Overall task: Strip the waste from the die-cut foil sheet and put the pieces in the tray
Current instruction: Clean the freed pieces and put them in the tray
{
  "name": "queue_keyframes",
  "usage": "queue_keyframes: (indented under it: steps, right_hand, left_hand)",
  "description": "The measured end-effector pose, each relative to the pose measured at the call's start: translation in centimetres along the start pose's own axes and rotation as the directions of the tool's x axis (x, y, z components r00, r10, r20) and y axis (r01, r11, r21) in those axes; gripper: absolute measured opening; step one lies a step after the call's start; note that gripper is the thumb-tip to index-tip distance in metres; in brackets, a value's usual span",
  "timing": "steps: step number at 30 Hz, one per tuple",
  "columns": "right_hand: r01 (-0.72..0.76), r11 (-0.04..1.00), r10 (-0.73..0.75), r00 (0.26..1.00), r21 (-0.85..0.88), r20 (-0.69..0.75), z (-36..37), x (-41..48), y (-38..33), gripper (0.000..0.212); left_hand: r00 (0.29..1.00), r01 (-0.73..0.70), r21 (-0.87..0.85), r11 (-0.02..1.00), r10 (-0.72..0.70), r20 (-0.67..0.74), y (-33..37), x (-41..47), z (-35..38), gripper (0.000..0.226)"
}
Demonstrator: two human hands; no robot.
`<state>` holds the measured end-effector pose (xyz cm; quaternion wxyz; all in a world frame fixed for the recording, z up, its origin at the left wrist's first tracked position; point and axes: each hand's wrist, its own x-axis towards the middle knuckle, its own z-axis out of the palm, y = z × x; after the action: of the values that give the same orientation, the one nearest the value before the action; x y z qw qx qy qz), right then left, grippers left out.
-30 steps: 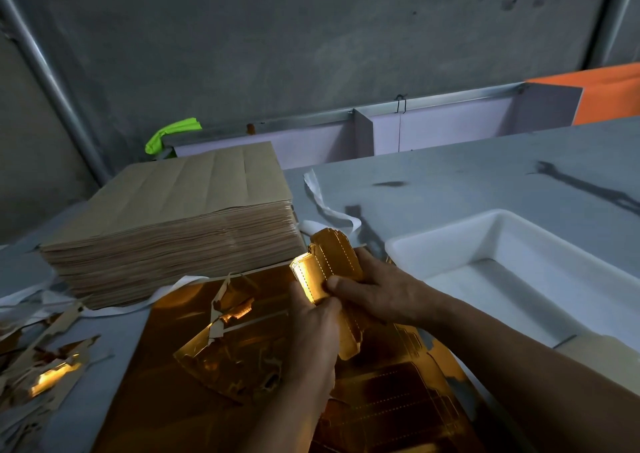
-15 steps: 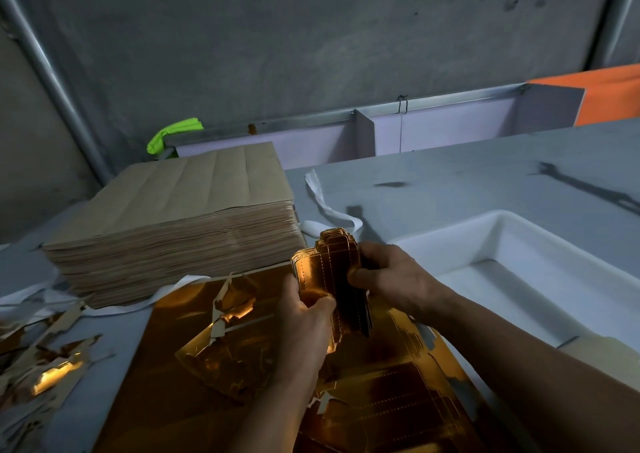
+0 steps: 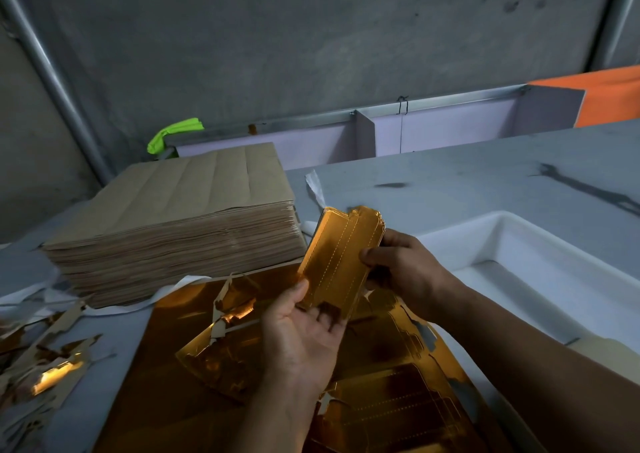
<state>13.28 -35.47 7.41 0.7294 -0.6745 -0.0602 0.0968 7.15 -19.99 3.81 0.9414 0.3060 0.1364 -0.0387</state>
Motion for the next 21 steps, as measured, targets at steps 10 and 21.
queue_keyframes:
  steps: [10,21]
  right_hand:
    - [-0.001,1.0,0.0,0.996,0.006,0.091,0.1,-0.1,0.1,0.021]
    - [0.076,0.994,-0.072,0.996,-0.081,0.05,0.8,-0.6,-0.2,0.048]
  left_hand:
    - [0.99,0.02,0.061,0.998,-0.011,-0.139,-0.7,0.0,1.1,0.054]
    - [0.978,-0.071,0.094,0.993,0.088,-0.188,0.7,0.3,0.4,0.045]
